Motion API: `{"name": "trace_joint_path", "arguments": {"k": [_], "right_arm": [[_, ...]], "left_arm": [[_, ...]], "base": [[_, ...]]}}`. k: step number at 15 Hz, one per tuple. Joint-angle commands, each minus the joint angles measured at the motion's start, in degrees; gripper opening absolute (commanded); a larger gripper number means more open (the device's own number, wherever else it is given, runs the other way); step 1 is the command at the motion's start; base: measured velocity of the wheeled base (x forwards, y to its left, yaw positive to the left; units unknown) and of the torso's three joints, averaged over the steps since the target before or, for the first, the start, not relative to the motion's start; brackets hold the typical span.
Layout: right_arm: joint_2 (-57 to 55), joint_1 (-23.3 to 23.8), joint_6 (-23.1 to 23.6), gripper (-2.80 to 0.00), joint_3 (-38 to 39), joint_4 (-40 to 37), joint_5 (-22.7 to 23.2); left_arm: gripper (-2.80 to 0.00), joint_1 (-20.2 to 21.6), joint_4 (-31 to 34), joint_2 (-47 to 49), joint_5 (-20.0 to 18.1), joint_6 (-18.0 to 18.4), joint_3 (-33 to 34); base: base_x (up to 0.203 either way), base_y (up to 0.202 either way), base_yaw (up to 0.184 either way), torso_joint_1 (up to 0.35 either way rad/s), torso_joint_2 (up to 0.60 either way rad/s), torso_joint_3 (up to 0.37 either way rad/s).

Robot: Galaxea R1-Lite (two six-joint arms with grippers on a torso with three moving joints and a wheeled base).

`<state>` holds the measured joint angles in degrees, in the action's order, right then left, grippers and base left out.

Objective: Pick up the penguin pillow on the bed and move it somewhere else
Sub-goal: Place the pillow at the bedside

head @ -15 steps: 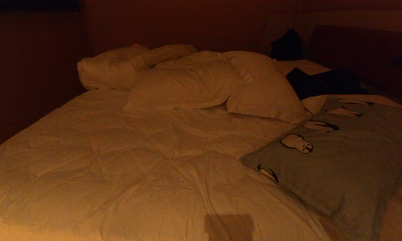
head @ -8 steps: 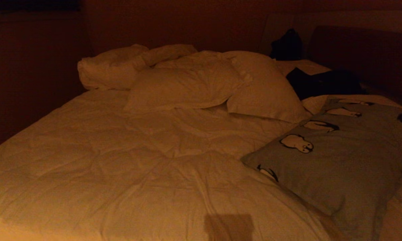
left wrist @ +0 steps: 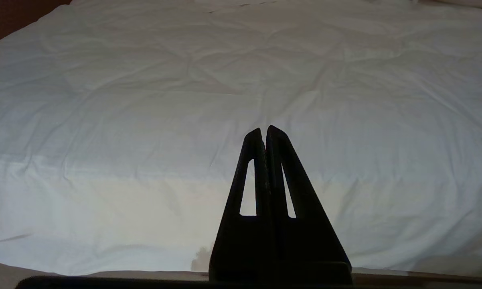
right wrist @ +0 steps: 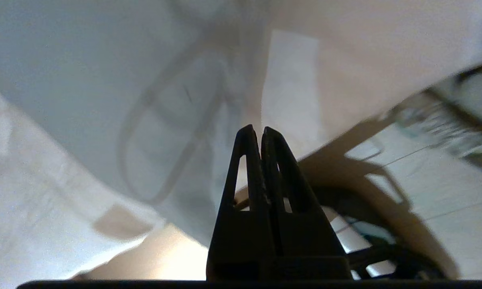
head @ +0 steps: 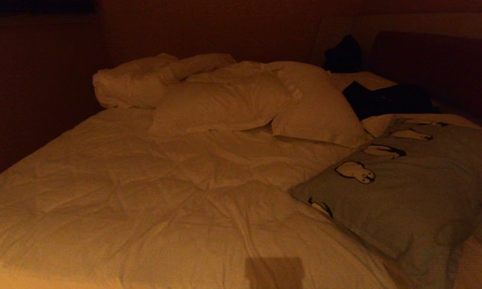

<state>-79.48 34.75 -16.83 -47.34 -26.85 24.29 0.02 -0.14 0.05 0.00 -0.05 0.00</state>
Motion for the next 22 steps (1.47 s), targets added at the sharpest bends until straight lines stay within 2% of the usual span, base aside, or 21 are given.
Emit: {"name": "trace_joint_path", "arguments": {"k": [1, 5, 6, 10, 13, 16, 22], "right_arm": [[1.25, 1.6, 2.31, 0.0, 4.42, 15.51, 10.87], [3.16, 5.65, 2.2, 0.0, 6.78, 18.42, 19.14], [3.28, 6.32, 2.15, 0.0, 7.02, 18.56, 19.72], [0.84, 7.55, 2.41, 0.0, 7.17, 18.63, 27.07], [-3.4, 7.47, 3.83, 0.0, 7.17, 18.67, 27.39], [-8.39, 7.79, 7.44, 0.0, 5.85, 18.86, 27.16], [-14.54, 12.04, 7.68, 0.0, 1.02, 21.38, 25.69]], "left_arm": [[-2.8, -0.02, -0.04, 0.04, 0.0, -0.04, 0.18], [-2.8, -0.02, -0.04, 0.04, 0.0, -0.04, 0.18], [-2.8, -0.02, -0.04, 0.04, 0.0, -0.04, 0.18], [-2.8, 0.06, -0.04, 0.04, 0.0, -0.04, 0.18], [-2.8, -0.02, -0.04, 0.04, 0.0, -0.04, 0.18], [-2.8, -0.02, -0.04, 0.04, 0.0, -0.04, 0.18], [-2.8, 0.06, -0.04, 0.04, 0.0, -0.04, 0.18]], "base": [[0.0, 0.0, 0.0, 0.0, 0.0, 0.0], [0.0, 0.0, 0.0, 0.0, 0.0, 0.0], [0.0, 0.0, 0.0, 0.0, 0.0, 0.0], [0.0, 0.0, 0.0, 0.0, 0.0, 0.0], [0.0, 0.0, 0.0, 0.0, 0.0, 0.0], [0.0, 0.0, 0.0, 0.0, 0.0, 0.0], [0.0, 0.0, 0.0, 0.0, 0.0, 0.0]]}}
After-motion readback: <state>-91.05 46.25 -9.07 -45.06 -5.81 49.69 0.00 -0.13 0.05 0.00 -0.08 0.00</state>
